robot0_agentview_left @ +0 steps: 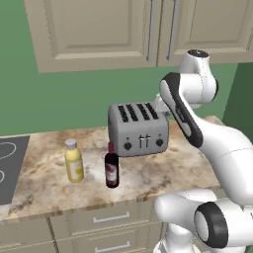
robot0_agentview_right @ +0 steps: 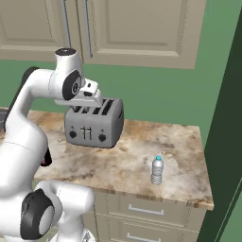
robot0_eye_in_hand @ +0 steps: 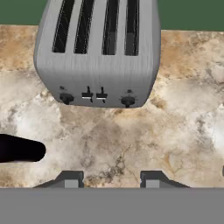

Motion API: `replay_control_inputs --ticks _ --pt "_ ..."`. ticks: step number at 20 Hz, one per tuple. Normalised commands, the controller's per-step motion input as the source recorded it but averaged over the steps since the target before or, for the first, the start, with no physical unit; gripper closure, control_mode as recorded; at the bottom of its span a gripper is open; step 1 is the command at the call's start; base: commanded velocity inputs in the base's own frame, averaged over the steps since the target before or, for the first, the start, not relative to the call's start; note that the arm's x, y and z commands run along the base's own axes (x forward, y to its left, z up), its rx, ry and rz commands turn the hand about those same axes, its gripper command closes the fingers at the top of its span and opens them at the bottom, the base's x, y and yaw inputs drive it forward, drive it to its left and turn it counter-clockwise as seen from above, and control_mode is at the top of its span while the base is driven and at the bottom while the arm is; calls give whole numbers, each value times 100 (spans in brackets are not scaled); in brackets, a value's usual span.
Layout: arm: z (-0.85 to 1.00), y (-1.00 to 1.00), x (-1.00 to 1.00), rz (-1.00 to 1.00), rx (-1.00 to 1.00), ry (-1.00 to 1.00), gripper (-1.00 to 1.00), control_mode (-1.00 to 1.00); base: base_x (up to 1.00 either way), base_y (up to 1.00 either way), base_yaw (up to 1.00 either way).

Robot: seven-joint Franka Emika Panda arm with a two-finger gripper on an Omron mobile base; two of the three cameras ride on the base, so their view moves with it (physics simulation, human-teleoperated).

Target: Place the drinks on the dining counter in a tight cluster.

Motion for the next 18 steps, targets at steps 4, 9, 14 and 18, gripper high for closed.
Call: replay_control_inputs --ticks 4,9,14,18 --pt "-5 0 -29 4 0 -11 -100 -100 0 0 0" --pt "-3 27 -44 35 1 -16 -100 -100 0 0 0" --pt "0 56 -22 53 0 0 -100 -100 0 0 0" --pt "-23 42 -11 57 3 -1 -100 -100 0 0 0"
